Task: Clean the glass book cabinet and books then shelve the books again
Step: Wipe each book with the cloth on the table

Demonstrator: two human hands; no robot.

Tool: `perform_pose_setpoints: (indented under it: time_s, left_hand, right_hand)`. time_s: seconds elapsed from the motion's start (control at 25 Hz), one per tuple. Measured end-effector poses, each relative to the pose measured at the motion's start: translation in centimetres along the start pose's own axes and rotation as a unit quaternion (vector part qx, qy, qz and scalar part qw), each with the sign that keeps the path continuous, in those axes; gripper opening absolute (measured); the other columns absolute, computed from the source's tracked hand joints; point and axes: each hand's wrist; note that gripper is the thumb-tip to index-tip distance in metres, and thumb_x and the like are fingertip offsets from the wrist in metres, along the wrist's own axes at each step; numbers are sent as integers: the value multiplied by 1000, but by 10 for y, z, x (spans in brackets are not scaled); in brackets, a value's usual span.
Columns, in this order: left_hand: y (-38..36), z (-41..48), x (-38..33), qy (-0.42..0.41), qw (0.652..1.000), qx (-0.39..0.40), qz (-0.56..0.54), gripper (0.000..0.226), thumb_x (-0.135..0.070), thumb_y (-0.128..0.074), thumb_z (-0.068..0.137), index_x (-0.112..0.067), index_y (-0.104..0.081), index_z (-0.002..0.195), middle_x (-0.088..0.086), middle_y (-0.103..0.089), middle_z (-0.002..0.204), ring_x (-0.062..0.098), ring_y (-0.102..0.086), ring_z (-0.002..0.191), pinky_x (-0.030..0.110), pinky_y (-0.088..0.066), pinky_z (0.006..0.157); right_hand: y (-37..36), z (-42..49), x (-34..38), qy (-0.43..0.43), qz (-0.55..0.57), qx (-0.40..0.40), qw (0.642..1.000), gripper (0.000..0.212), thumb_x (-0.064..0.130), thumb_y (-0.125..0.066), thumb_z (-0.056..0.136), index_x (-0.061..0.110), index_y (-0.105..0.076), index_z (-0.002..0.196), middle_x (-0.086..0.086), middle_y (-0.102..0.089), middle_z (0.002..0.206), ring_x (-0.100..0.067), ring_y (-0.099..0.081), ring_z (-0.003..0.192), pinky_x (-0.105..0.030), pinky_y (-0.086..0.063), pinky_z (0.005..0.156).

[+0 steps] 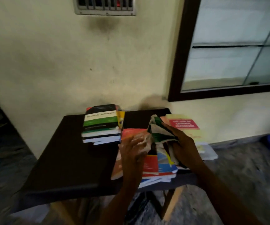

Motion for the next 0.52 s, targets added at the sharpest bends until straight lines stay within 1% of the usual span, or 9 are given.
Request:
perform_pose_setpoints:
  time_s: [0.08, 0.12, 0.2, 0.32, 0.36, 0.4, 0.44, 0.48, 0.52]
  left_hand:
    - [-23, -20, 29, -115, 983, 96, 103, 25, -18, -55, 86, -24, -64, 108, -11, -59, 124, 18, -45, 127, 40, -30, 110]
    - [-31, -25, 41, -149, 969, 134, 147, 22, -22, -55, 85, -26, -67, 103, -8, -61, 123, 23, -46, 128, 49, -33, 106]
    - [-45, -26, 53, -186, 942, 200, 195, 22, -27, -55, 84, -25, -71, 99, -3, -65, 119, 25, -45, 128, 56, -39, 101]
    - [-56, -20, 55, -226, 880, 304, 286, 30, -36, -50, 79, -33, -66, 104, -4, -63, 121, 29, -45, 127, 69, -38, 91]
    - [-55, -18, 59, -211, 869, 322, 311, 33, -39, -49, 80, -34, -61, 110, -4, -61, 124, 30, -45, 127, 69, -38, 90]
    - [-51, -20, 60, -167, 876, 343, 297, 37, -42, -48, 82, -33, -57, 117, -2, -58, 127, 28, -43, 127, 67, -38, 92]
    - [-41, -26, 59, -96, 904, 333, 251, 41, -47, -48, 85, -30, -54, 123, 1, -55, 130, 24, -41, 127, 62, -40, 96]
    - [-30, -31, 54, -24, 942, 274, 192, 43, -49, -48, 88, -28, -53, 125, 2, -52, 132, 18, -41, 124, 54, -42, 99]
    - [-12, -31, 42, 84, 966, 217, 112, 40, -44, -51, 90, -27, -51, 126, 3, -50, 133, 14, -46, 119, 45, -45, 99]
  right_hand:
    - [9, -16, -16, -49, -1, 9, 999, 57, -13, -47, 87, 31, -39, 123, 7, -46, 120, -8, -44, 110, 10, -26, 77]
    - [11, -22, -22, -59, 0, 13, 998, 57, -13, -47, 87, 30, -39, 123, 7, -46, 119, -9, -44, 109, 10, -26, 76]
    - [15, -29, -33, -53, -6, 17, 998, 55, -13, -47, 87, 29, -39, 121, 6, -47, 116, -10, -46, 105, 9, -28, 76]
    - [14, -30, -44, -67, -12, 34, 997, 56, -11, -46, 87, 33, -40, 121, 3, -50, 116, -11, -47, 106, 8, -30, 78]
    - [13, -29, -46, -67, -5, 34, 997, 56, -9, -46, 86, 34, -40, 121, 2, -51, 118, -11, -47, 107, 8, -30, 80]
    - [10, -28, -47, -61, 2, 30, 998, 56, -8, -45, 85, 34, -39, 122, 2, -51, 119, -12, -47, 109, 7, -29, 82]
    - [7, -27, -45, -49, 5, 29, 998, 55, -8, -46, 85, 32, -40, 122, 3, -50, 119, -12, -48, 111, 7, -29, 83]
    - [4, -25, -42, -37, 7, 30, 999, 54, -8, -46, 84, 29, -40, 123, 3, -49, 120, -11, -48, 112, 7, -29, 84]
    - [-1, -23, -42, -23, 13, 34, 999, 53, -7, -46, 83, 26, -40, 125, 4, -48, 121, -7, -48, 111, 6, -30, 85]
Point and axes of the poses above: each hand's wrist, its own z-axis towards the middle knuckle, its own y-axis out of the back of the hand, x = y × z
